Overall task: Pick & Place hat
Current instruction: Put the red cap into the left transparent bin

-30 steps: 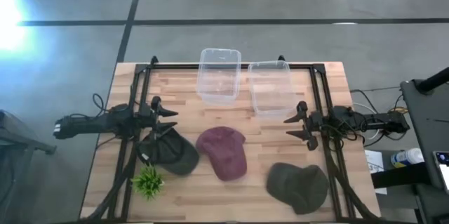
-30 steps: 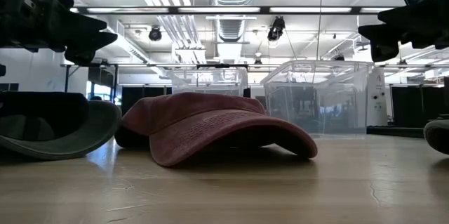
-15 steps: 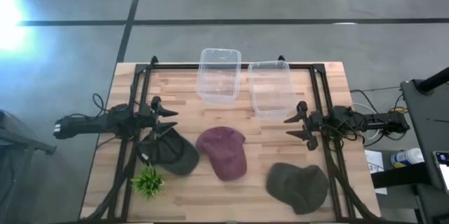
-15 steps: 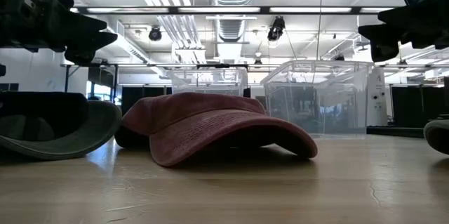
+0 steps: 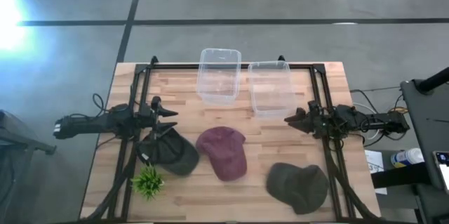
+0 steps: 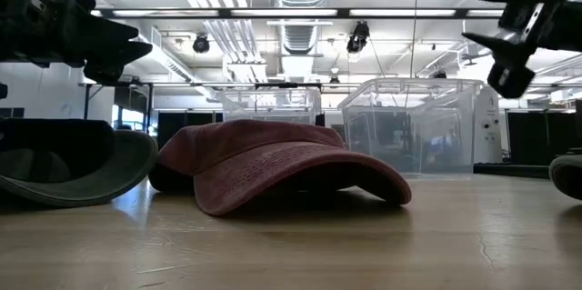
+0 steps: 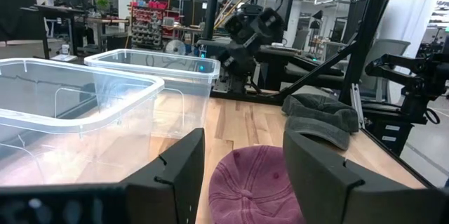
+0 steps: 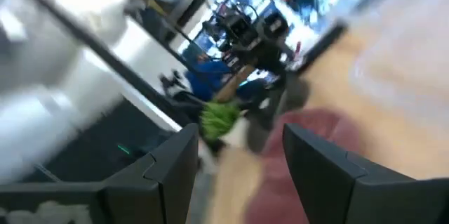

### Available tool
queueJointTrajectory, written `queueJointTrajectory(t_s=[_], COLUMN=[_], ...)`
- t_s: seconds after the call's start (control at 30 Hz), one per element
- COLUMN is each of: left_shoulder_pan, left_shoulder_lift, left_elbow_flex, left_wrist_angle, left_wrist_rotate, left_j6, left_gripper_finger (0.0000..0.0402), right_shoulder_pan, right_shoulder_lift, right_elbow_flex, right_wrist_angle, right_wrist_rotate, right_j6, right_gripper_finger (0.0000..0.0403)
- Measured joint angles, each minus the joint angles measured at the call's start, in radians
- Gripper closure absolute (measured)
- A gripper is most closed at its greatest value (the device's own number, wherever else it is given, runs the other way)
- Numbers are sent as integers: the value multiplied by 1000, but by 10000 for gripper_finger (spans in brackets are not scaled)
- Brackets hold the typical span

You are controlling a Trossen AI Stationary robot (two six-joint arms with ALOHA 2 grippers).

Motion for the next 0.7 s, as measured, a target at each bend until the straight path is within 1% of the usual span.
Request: queueJointTrajectory(t_s=[0.07,0.1,0.2,0.27,0.37,0.47,0.53,0.63,0.7], left_shoulder_pan=[0,0,0,0,0,0,0,0,0], left_shoulder_lift=[0,0,0,0,0,0,0,0,0], left_elbow_flex=[0,0,0,0,0,0,0,0,0], left_wrist_angle=[0,0,0,0,0,0,0,0,0], left_wrist_rotate=[0,0,0,0,0,-1,-1,-2,-2], left_j6=[0,0,0,0,0,0,0,0,0], left_gripper_finger=[213,213,213,213,213,213,213,213,213], right_shoulder_pan=[0,0,-1,0,10,24,30,58,83], right_shoulder_lift=[1,1,18,50,132,279,413,648,810], right_elbow_flex=[-1,-1,-1,-1,-1,35,118,282,388], right_wrist_angle=[-4,-3,-12,-10,45,135,105,-76,-206], right_wrist_rotate=[32,58,127,136,131,148,146,92,13], right_j6=[171,212,318,333,432,494,513,550,574], right_gripper_finger=[199,199,199,199,199,199,199,199,199])
